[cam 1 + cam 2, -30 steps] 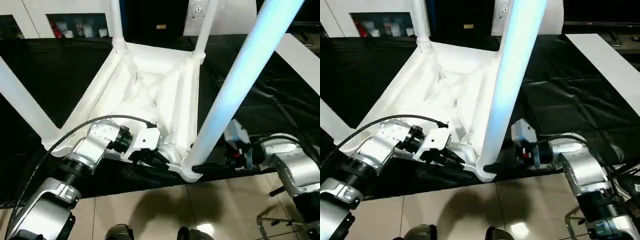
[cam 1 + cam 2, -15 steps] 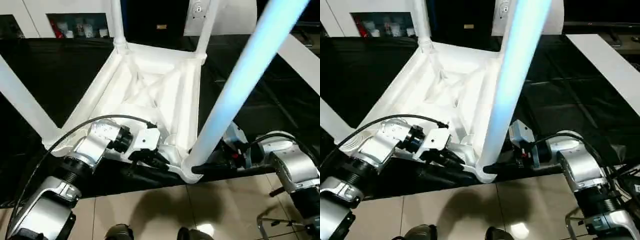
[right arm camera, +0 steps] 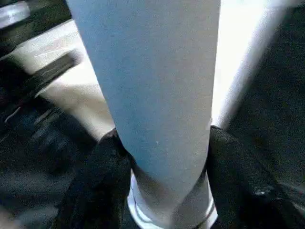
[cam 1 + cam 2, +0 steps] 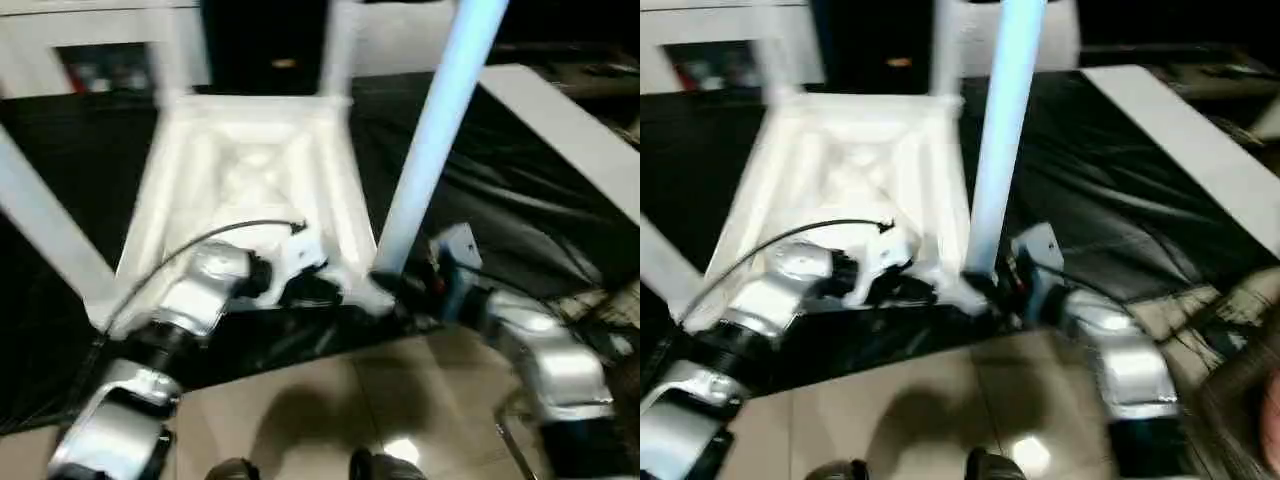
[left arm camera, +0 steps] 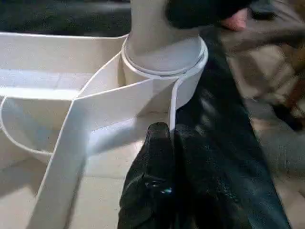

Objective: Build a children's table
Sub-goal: Rotate leg to tighten

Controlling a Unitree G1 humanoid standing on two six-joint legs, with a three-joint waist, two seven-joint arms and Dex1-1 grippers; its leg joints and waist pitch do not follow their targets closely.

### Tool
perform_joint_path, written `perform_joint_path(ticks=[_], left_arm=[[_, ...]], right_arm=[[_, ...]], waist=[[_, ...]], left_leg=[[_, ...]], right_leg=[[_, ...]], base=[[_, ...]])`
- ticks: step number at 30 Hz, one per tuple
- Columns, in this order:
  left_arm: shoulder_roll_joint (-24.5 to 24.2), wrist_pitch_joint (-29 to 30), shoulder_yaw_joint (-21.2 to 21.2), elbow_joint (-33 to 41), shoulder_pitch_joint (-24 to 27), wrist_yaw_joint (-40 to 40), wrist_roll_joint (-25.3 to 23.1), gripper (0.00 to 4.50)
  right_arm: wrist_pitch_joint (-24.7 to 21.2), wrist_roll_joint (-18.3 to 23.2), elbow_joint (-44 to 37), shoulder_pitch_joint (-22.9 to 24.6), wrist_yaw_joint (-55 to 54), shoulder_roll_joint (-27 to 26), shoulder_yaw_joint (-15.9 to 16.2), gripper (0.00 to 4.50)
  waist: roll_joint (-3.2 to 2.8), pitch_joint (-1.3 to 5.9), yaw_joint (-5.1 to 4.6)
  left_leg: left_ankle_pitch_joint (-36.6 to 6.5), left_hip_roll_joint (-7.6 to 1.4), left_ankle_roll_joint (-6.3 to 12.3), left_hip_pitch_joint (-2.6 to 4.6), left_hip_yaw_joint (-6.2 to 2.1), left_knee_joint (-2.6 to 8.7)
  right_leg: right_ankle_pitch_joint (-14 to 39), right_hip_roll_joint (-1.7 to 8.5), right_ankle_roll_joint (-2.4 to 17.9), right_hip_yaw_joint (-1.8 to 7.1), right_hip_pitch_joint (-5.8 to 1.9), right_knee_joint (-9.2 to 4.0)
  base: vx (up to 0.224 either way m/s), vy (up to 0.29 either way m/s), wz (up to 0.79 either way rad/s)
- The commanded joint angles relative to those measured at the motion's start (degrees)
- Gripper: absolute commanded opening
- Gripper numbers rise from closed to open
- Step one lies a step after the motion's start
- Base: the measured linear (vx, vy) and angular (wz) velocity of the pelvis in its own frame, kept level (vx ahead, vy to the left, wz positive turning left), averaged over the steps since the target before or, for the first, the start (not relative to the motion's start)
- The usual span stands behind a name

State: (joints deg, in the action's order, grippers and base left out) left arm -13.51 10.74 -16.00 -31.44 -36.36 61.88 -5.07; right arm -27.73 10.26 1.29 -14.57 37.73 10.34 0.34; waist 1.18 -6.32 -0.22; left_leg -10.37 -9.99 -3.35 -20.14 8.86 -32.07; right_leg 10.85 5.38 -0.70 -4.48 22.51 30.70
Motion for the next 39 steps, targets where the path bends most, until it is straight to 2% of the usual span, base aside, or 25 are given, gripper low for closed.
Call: perform_joint_path(ticks=[1,2,3,4,5,6,7,8,9,10,11,12,13,14,16,19,20,22,26,27,29,32,34,37,39], left_arm=[[8.8,3.3,-1.0,1.3,-0.8,-10.4,1.0,0.0],[10.1,4.4,0.1,1.4,-1.1,-13.3,0.9,0.0],[10.8,5.0,0.6,1.5,-1.2,-14.8,0.8,0.0],[11.6,5.2,1.3,1.7,-1.3,-17.0,0.4,0.0],[12.1,5.2,1.7,2.0,-1.1,-18.5,-0.1,0.0],[12.2,5.1,1.6,2.2,-1.0,-18.6,-0.2,0.0],[12.2,5.1,1.6,2.2,-1.0,-18.6,-0.2,0.0],[11.8,4.2,0.9,2.7,-0.5,-18.1,-0.9,0.0],[11.7,4.1,0.8,2.7,-0.4,-18.0,-1.0,0.0],[10.9,3.2,0.1,3.3,0.3,-16.6,-1.3,0.0],[10.5,2.8,-0.2,3.6,0.7,-15.9,-1.4,0.0],[10.3,2.6,-0.2,3.6,0.8,-15.6,-1.4,0.0],[9.5,1.4,-0.7,3.8,1.2,-14.0,-1.3,0.0],[7.9,-0.7,-1.6,4.0,1.8,-11.6,-1.4,0.0],[6.8,-1.8,-1.9,4.1,2.2,-9.9,-1.2,0.0],[3.2,-6.5,-3.1,3.1,2.5,-5.5,-1.8,0.0],[1.5,-8.8,-3.5,2.1,2.3,-3.9,-2.3,0.0],[0.7,-10.0,-3.6,1.5,2.1,-3.0,-2.4,0.0],[-2.4,-16.4,-2.3,-2.9,-0.2,1.6,-1.2,0.0],[-2.4,-16.4,-2.3,-2.9,-0.2,1.6,-1.2,0.0],[-3.3,-18.9,-2.5,-5.0,-1.2,1.9,-1.5,0.0],[-3.7,-20.8,-1.5,-7.5,-2.3,0.2,-1.5,0.0],[-3.3,-19.3,-0.1,-7.1,-2.1,0.1,0.1,0.0],[-2.5,-16.6,2.2,-4.7,-0.7,0.9,3.6,0.54],[-2.1,-15.3,4.2,-2.9,0.7,1.4,6.9,0.57]], right_arm=[[-5.0,0.8,2.2,-2.1,-7.0,-9.4,6.9,1.95],[-4.8,0.0,3.9,-3.2,-11.1,-11.7,5.8,1.95],[-4.7,-0.4,4.8,-3.9,-13.3,-12.9,5.2,1.95],[-4.5,-1.9,6.7,-5.1,-17.4,-14.6,4.1,1.95],[-4.4,-2.8,8.3,-6.1,-21.3,-16.4,2.6,1.95],[-4.2,-2.8,9.0,-6.5,-23.0,-17.5,1.7,2.3],[-4.2,-2.8,9.0,-6.5,-23.0,-17.5,1.7,2.51],[-2.9,-2.5,8.9,-6.4,-23.7,-18.7,1.1,2.51],[-2.8,-2.5,8.9,-6.4,-23.7,-18.8,1.0,2.68],[-1.8,-2.7,8.3,-5.9,-23.7,-19.5,0.9,2.76],[-1.5,-2.8,8.0,-5.6,-23.7,-19.7,0.8,2.85],[-1.4,-2.8,7.9,-5.5,-23.6,-19.6,0.8,2.94],[-0.7,-2.7,7.4,-5.0,-23.2,-19.4,0.7,2.94],[0.3,-2.7,6.0,-4.1,-22.1,-18.3,0.9,3.18],[1.1,-3.1,5.0,-3.3,-21.5,-17.2,1.0,3.25],[2.6,-3.0,1.8,-0.2,-19.1,-13.7,0.5,3.4],[3.7,-3.1,0.1,1.5,-17.5,-11.7,0.4,3.63],[4.4,-3.2,-0.9,2.6,-16.5,-10.5,0.4,3.81],[5.9,-2.5,-7.7,9.5,-11.6,-4.9,-0.7,4.14],[5.9,-2.5,-7.7,9.5,-11.6,-4.9,-0.7,4.14],[7.3,-2.4,-9.6,11.5,-9.6,-2.8,0.3,4.2],[5.8,1.8,-14.0,14.5,-5.5,-1.4,0.9,4.35],[5.0,3.7,-16.6,15.8,-3.7,-0.8,1.1,4.35],[3.3,6.8,-20.4,17.2,-1.7,-0.1,0.8,4.5],[2.2,10.6,-23.6,17.7,0.3,0.5,0.4,4.5]], waist=[[-0.58,1.16,-1.1],[-1.77,0.26,-0.79],[-2.12,0.47,1.18],[-0.67,0.88,1.83],[2.6,0.87,0.81],[2.84,-0.36,0.34],[2.07,0.68,0.33],[0.63,2.19,1.71],[0.51,2.35,1.73],[0.11,3.34,0.79],[0.02,2.4,0.59],[0.4,2.04,0.39],[0.63,1.89,0.26],[0.86,2.4,0.52],[0.9,2.92,0.57],[0.67,3.11,0.96],[0.61,3.56,1.18],[0.38,3.88,1.59],[0.63,4.31,2.5],[0.58,4.16,2.66],[0.72,3.81,2.68],[0.53,3.58,2.76],[0.53,3.77,2.9],[0.79,3.83,2.79],[0.71,4.06,2.8]], left_leg=[[-39.7,-3.24,-3.04,0.34,-3.25,6.43],[-51.0,-5.65,-3.51,-3.5,-3.8,12.11],[-52.6,-5.69,-2.86,-5.09,-3.08,12.83],[-48.0,-4.45,-1.27,-1.81,-0.16,12.28],[-28.6,0.43,-2.14,5.54,-0.91,-0.75],[-16.2,2.64,-0.61,6.2,-0.74,-6.47],[-6.9,3.06,0.59,2.38,-3.24,-5.9],[-2.5,-0.54,-1.61,-2.86,-4.11,2.66],[-1.7,-0.91,-0.59,-0.52,-3.5,2.99],[-1.4,-1.7,1.52,1.92,-2.6,2.94],[-7.4,-2.01,2.99,1.08,-1.94,3.99],[-12.5,-2.1,3.12,0.75,-1.92,4.35],[-17.4,-2.04,2.63,0.75,-1.95,4.52],[-20.7,-1.83,1.79,0.66,-2.16,4.54],[-15.9,-2.08,2.32,0.02,-1.87,4.73],[-11.5,-2.37,3.36,0.29,-1.0,4.24],[-8.0,-2.31,4.06,0.23,-0.44,3.75],[-3.8,-2.48,5.05,0.07,-0.1,3.33],[2.5,-2.29,7.72,-0.13,0.24,2.57],[1.4,-2.33,7.79,0.01,0.34,2.61],[-4.5,-2.49,6.15,-0.2,0.22,3.07],[-10.7,-2.86,3.5,0.09,0.09,3.57],[-10.6,-2.98,2.78,0.09,0.03,3.52],[-9.4,-2.94,2.68,-0.25,0.03,3.49],[-7.3,-2.84,3.46,-0.37,0.1,3.15]], right_leg=[[37.6,2.6,2.8,-0.69,-1.98,-5.03],[20.4,1.12,4.3,-1.08,-6.36,4.29],[11.9,0.81,4.0,-0.14,-7.38,8.28],[13.3,0.34,3.3,2.55,-4.07,7.78],[53.7,5.88,1.1,3.52,3.83,-6.51],[67.8,7.27,0.1,3.47,6.43,-10.78],[66.1,8.65,1.5,5.52,1.69,-8.68],[37.2,5.57,4.0,3.52,-5.24,-1.99],[24.1,3.04,5.4,3.15,-2.38,-1.25],[4.1,2.35,10.8,3.46,-1.52,0.42],[4.1,2.29,13.6,3.93,-1.9,-0.63],[10.3,2.45,13.6,4.0,-1.92,-1.21],[17.9,2.56,12.9,3.94,-1.82,-1.72],[30.0,3.41,9.2,4.15,-1.67,-2.92],[24.9,3.37,8.8,4.57,-1.84,-2.63],[15.1,3.0,11.2,4.7,-1.57,-1.87],[8.5,2.86,13.5,4.68,-1.95,-1.11],[1.6,2.72,15.6,4.6,-2.31,-0.13],[-9.1,2.38,17.6,4.37,-2.62,1.16],[-7.6,2.37,17.5,4.3,-2.47,0.83],[1.8,2.7,16.2,4.22,-2.61,-0.07],[12.2,2.88,13.7,4.3,-2.2,-1.03],[12.8,2.91,13.1,4.35,-2.27,-1.05],[11.4,2.84,13.3,4.3,-2.36,-0.81],[7.4,2.82,14.6,4.34,-2.45,-0.31]], base=[[-0.065,0.078,-0.16],[-0.119,0.059,-0.12],[-0.119,0.059,-0.12],[-0.089,0.004,0.09],[0.032,-0.095,0.15],[0.032,-0.095,0.15],[0.049,-0.052,-0.33],[0.102,0.06,-0.38],[0.102,0.06,-0.38],[0.104,0.001,0.16],[0.019,-0.049,0.27],[0.019,-0.049,0.27],[0.0,0.0,0.0],[0.0,0.0,0.0],[0.0,0.0,0.0],[0.019,-0.014,0.03],[0.068,-0.039,0.09],[0.066,-0.038,0.06],[0.0,0.0,0.0],[0.0,0.0,0.0],[0.0,0.0,0.0],[0.0,0.0,0.0],[0.0,0.0,0.0],[0.0,0.0,0.0],[0.0,0.0,0.0]])
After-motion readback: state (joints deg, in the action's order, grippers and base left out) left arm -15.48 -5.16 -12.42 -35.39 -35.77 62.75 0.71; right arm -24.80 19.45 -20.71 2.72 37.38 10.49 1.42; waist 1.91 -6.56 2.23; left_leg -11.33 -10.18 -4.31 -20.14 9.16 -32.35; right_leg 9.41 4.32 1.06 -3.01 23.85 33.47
